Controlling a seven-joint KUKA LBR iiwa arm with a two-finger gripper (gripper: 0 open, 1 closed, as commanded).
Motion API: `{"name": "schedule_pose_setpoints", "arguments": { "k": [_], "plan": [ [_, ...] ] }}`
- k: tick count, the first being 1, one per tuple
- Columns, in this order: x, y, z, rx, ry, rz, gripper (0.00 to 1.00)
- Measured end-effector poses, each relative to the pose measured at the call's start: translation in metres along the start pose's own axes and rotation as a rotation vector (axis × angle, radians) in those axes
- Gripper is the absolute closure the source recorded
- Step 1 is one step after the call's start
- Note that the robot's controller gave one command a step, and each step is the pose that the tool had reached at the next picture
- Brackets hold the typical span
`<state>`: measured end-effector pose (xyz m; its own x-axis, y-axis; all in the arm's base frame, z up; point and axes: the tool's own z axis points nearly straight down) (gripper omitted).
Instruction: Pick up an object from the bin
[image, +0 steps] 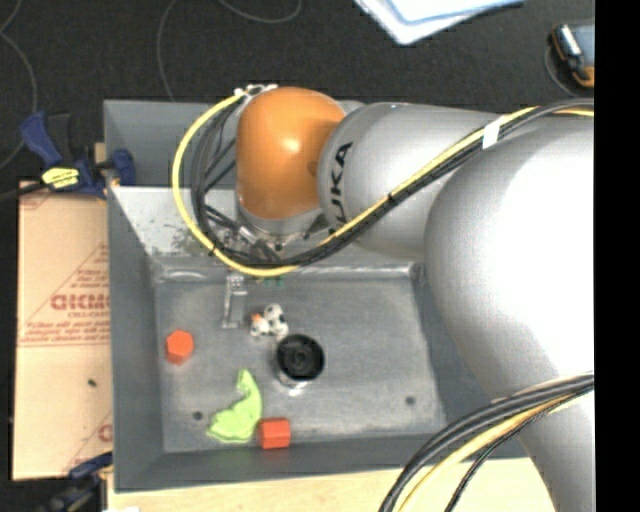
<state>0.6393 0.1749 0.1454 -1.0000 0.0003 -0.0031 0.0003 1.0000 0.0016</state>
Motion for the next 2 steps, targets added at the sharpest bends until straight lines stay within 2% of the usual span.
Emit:
{"name": "schedule_pose_setpoints", "arguments": {
  "k": [1, 2],
  "plan": [
    [0.013, -0.066, 0.076, 0.003, 0.008, 0.245, 0.0],
    [0.005, -0.061, 0.013, -0.001, -0.009, 0.092, 0.0]
  ]
}}
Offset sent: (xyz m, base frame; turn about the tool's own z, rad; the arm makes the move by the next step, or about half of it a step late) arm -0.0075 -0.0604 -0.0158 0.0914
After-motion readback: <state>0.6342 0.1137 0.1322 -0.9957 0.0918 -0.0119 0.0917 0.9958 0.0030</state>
